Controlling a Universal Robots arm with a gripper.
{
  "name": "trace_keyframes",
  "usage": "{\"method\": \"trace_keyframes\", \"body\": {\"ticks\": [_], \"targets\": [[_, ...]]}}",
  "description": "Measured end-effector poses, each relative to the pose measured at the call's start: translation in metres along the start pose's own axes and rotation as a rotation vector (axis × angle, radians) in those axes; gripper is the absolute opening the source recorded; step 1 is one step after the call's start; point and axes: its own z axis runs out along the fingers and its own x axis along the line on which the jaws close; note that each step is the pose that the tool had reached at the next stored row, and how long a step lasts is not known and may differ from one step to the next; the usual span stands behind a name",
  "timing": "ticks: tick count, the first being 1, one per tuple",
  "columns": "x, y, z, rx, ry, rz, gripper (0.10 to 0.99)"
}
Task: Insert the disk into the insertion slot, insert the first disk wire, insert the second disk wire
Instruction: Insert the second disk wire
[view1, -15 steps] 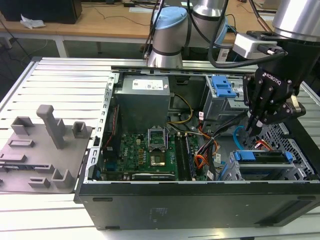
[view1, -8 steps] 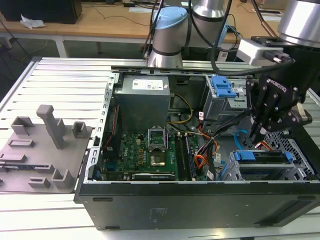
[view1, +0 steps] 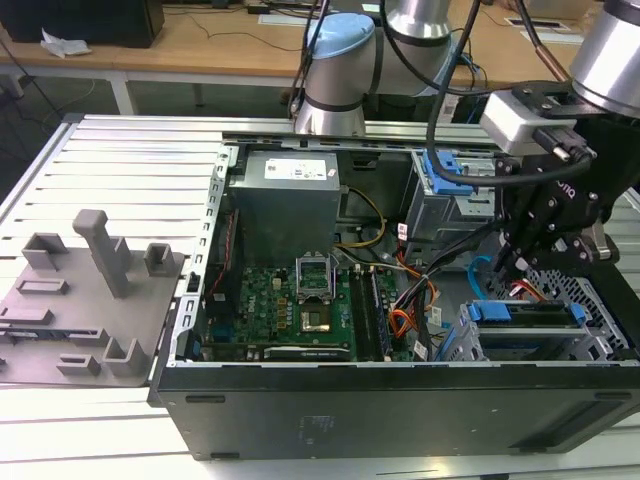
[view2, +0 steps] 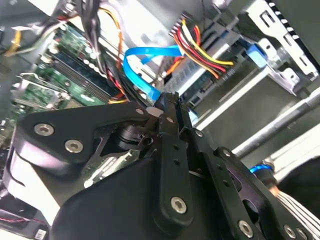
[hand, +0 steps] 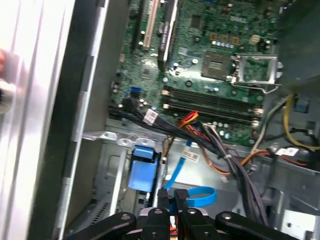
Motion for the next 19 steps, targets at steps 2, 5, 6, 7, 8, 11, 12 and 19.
{"method": "trace_keyframes", "body": {"ticks": [2, 5, 6, 7, 8, 11, 12, 19], "targets": [[0.0001, 0.0000, 0.0003, 0.000, -0.0022, 0.020, 0.161], [0.0004, -0.0012, 0.0005, -0.002, 0.0020, 0.096, 0.161], [0.0007, -0.0036, 0.0005, -0.002, 0.0031, 0.098, 0.161], [0.0011, -0.0060, 0.0006, -0.003, 0.0029, 0.099, 0.161], [0.0022, -0.0096, 0.0007, -0.003, 0.0030, 0.101, 0.161], [0.0102, -0.0093, 0.0012, -0.004, 0.0028, 0.105, 0.161], [0.0137, -0.0090, 0.0016, -0.004, 0.0026, 0.106, 0.161], [0.0276, -0.0112, 0.0068, -0.005, 0.0017, 0.115, 0.161]]}}
